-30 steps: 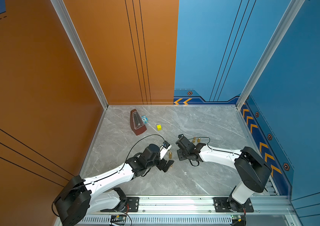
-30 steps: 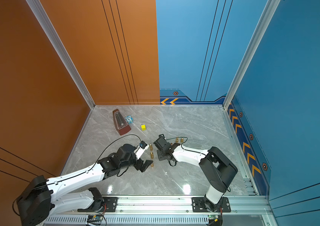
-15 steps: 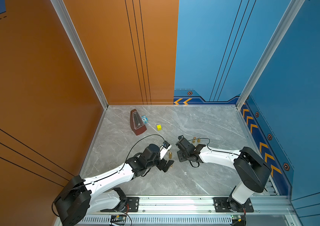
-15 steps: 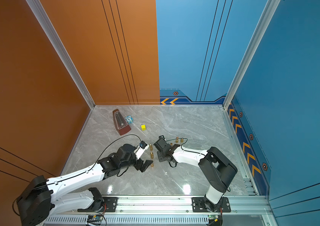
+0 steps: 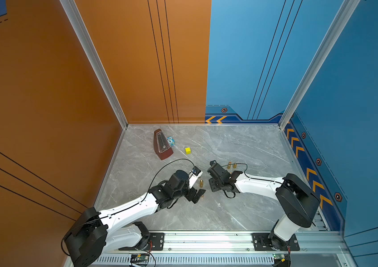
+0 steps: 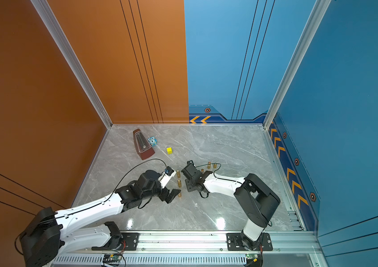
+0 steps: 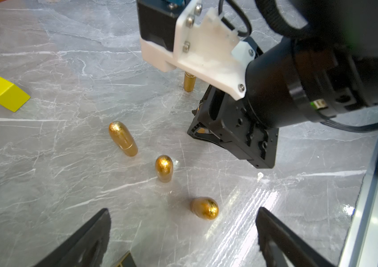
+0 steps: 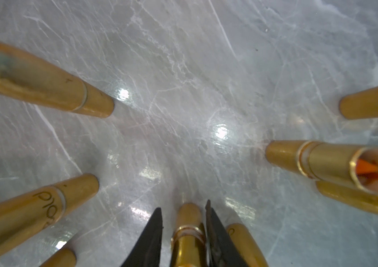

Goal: Open the lipstick cap
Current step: Place the lipstick at the center of the board.

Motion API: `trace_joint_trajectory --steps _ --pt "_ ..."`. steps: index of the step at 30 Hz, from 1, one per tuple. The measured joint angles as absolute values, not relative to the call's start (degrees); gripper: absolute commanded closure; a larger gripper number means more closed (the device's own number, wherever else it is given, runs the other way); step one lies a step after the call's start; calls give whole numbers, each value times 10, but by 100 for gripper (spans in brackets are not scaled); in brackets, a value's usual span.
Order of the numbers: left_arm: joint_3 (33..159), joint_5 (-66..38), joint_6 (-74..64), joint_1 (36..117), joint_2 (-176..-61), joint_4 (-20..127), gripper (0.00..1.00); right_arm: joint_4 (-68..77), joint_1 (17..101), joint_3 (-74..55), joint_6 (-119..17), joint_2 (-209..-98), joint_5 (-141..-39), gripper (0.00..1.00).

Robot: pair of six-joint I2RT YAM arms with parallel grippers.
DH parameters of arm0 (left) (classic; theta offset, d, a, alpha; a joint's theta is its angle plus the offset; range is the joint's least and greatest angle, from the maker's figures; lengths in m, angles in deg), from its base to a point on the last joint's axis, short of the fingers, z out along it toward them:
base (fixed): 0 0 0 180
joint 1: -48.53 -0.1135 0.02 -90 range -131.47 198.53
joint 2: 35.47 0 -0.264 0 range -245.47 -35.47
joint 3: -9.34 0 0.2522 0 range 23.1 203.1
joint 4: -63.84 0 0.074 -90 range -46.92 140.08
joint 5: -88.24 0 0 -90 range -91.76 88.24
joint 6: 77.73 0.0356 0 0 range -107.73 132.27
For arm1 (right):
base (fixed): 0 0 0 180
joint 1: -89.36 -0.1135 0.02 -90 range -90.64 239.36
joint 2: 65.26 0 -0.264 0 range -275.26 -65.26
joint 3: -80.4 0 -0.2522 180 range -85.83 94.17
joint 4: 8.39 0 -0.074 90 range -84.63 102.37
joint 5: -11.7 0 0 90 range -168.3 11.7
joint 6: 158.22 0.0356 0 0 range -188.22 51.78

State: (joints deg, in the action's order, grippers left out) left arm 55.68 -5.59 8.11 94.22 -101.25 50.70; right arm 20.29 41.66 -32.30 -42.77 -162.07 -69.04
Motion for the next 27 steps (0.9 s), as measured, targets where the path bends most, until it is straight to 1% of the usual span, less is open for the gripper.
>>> trace_joint_trajectory --steps 14,20,27 --pt "557 -56 81 942 -1006 507 1 216 417 -317 -429 -1618 -690 52" --pt "557 -54 79 934 -984 507 1 245 417 -305 -429 -1590 -690 47" --pt "557 -31 77 910 -958 489 1 304 422 -239 -419 -1570 -698 40"
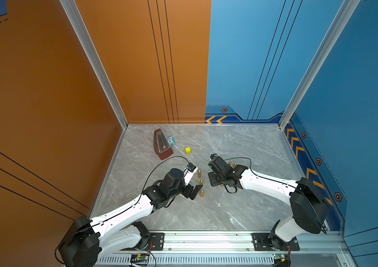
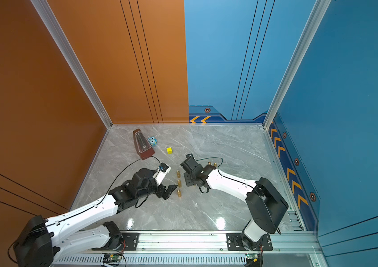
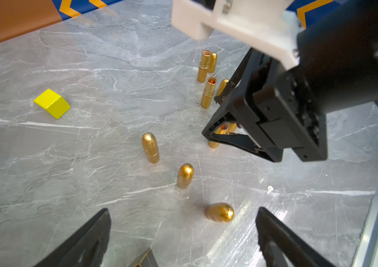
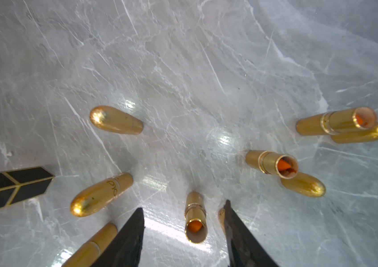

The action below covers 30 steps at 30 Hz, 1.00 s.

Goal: Open the lipstick cap
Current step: Place the lipstick at the center of the board, then pick up the lipstick at the center of the board.

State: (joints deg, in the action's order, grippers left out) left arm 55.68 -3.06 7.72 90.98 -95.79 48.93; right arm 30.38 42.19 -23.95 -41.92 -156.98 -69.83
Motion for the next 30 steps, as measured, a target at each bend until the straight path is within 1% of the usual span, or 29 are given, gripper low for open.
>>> trace_joint_trajectory --steps 4,7,10,17,20,27,30 --pt "557 -17 72 888 -944 472 1 340 424 -183 -408 -1578 -718 38" --pt "557 -14 66 870 -936 464 2 361 424 -133 -400 -1606 -732 37" --pt "557 -13 62 857 -934 458 1 383 424 -93 -394 -1642 -743 35" --pt "557 -13 52 836 -934 455 1 430 424 -7 -379 -1740 -756 35" --pt "557 -13 51 831 -934 455 1 441 424 20 -373 -1771 -757 37" --pt "547 -13 42 827 -934 456 1 455 424 66 -367 -1822 -757 50" --pt "545 -13 38 825 -934 456 1 457 424 83 -365 -1841 -757 54"
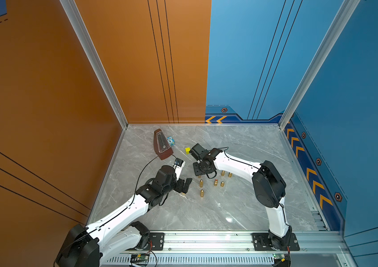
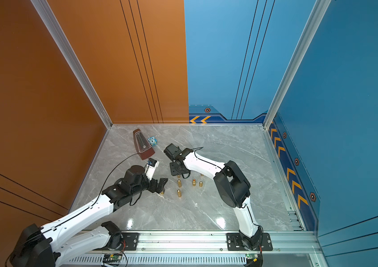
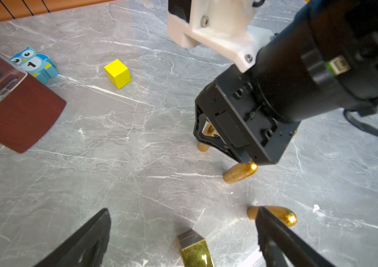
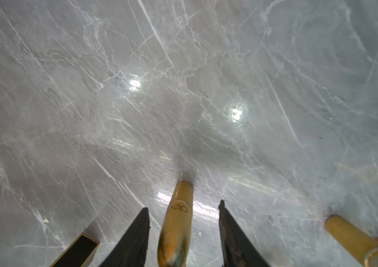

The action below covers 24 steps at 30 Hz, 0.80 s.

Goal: Open the lipstick cap
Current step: Pick up the lipstick at the center of the board.

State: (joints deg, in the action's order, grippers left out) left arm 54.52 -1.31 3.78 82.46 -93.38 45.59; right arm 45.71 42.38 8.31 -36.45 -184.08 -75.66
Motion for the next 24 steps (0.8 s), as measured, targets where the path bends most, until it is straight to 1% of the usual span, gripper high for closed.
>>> trace_joint_trajectory --steps 6,8,11,16,24 --pt "545 -13 34 823 -934 460 1 463 424 95 -365 -1873 -755 61" --pt "544 -13 33 823 -934 462 1 468 424 97 -365 -1878 -753 65" --pt "542 -13 32 822 -936 465 1 470 424 100 -366 -1882 -751 68" --pt "542 -13 32 819 -945 469 1 474 424 113 -367 -1892 -751 76" --pt "542 -13 32 818 -947 471 1 474 424 120 -369 -1897 -751 84"
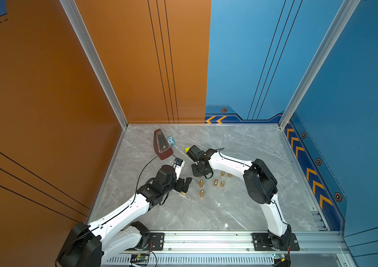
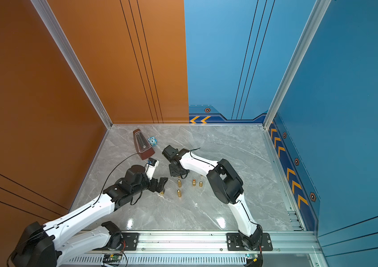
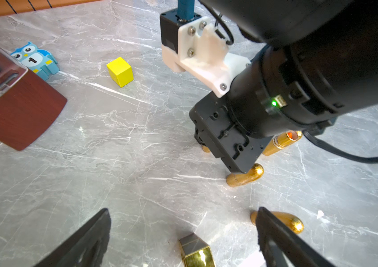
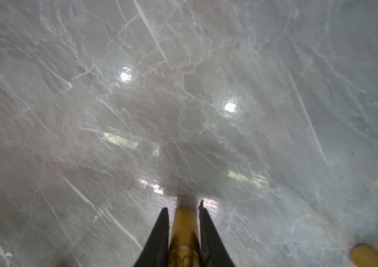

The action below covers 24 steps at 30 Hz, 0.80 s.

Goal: Open the lipstick cap
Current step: Pick up the lipstick at the center of the board.

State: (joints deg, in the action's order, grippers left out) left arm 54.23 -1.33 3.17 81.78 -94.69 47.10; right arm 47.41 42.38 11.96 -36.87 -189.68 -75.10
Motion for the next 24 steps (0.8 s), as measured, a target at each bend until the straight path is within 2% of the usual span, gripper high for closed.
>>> trace_joint_trajectory --steps 13,24 --pt "542 -17 32 814 -947 473 1 474 427 119 -380 -1883 -751 88" --pt "542 -31 33 811 -936 473 1 473 447 85 -384 -1764 -775 88"
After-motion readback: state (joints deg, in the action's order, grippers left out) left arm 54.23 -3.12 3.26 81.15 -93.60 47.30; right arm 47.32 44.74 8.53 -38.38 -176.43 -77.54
